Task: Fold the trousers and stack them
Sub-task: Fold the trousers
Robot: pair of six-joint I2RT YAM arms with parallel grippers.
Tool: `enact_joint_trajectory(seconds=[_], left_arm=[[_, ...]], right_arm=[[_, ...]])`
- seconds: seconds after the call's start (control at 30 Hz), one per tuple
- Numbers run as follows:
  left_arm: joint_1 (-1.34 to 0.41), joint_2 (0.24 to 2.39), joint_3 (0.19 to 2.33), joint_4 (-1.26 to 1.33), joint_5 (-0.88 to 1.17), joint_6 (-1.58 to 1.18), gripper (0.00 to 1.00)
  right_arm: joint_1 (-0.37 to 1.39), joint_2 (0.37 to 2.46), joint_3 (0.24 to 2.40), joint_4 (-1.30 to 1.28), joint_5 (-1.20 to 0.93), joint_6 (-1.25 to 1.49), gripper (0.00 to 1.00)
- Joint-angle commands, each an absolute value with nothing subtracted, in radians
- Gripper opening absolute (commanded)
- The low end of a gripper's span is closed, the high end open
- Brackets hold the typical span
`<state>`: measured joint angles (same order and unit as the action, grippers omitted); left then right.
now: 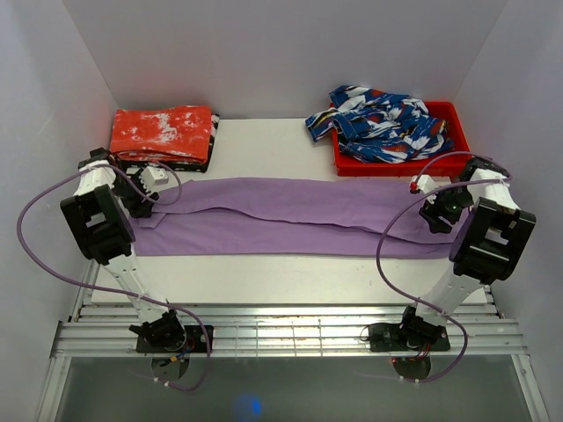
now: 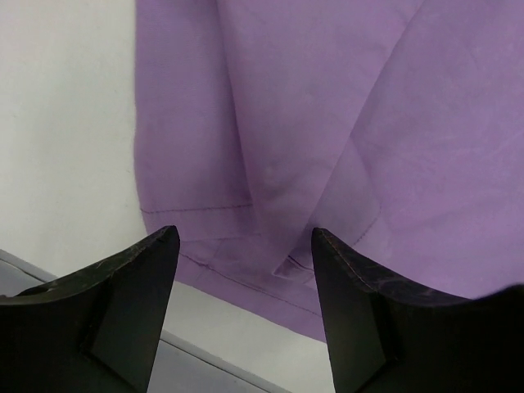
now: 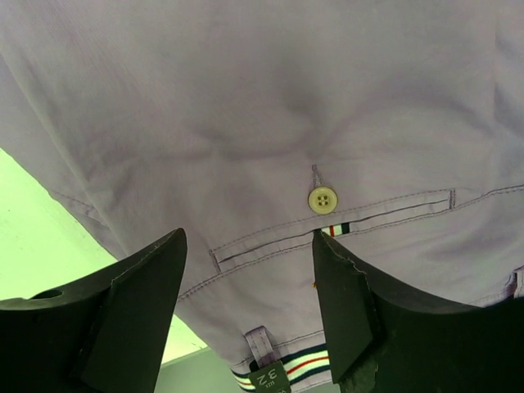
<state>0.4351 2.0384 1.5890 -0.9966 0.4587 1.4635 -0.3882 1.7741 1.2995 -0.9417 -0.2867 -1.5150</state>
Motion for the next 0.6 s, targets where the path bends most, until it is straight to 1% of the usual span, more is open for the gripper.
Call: enact_joint_trajectory(seconds=[0.0, 0.17, 0.3, 0.43, 0.53, 0.57], left_arm=[[0.44, 2.017, 1.566, -1.026, 0.416, 1.516, 0.77], [0.44, 2.016, 1.542, -1.026, 0.41, 1.516, 0.75], [0.44, 2.008, 1.546, -1.028, 0.439, 1.497, 0.71], [0.44, 2.005, 1.543, -1.029, 0.445, 1.485, 0.71], [0.442, 2.006, 1.543, -1.023, 0.448, 1.468, 0.76], [0.442, 2.008, 1.546, -1.017, 0.452, 1.456, 0.81]], right_arm=[[-0.402, 1.76, 1.307, -0.972, -0.308, -1.56, 0.69], [-0.399, 1.744, 1.305, -1.003, -0.337, -1.6, 0.69], [-0.394, 1.735, 1.318, -1.104, -0.391, -1.626, 0.68], [-0.364, 1.681, 1.235, -1.065, -0.405, -1.625, 0.69], [-0.33, 1.661, 1.155, -0.958, -0.413, -1.571, 0.68], [-0.319, 1.661, 1.141, -0.927, -0.413, -1.55, 0.68]])
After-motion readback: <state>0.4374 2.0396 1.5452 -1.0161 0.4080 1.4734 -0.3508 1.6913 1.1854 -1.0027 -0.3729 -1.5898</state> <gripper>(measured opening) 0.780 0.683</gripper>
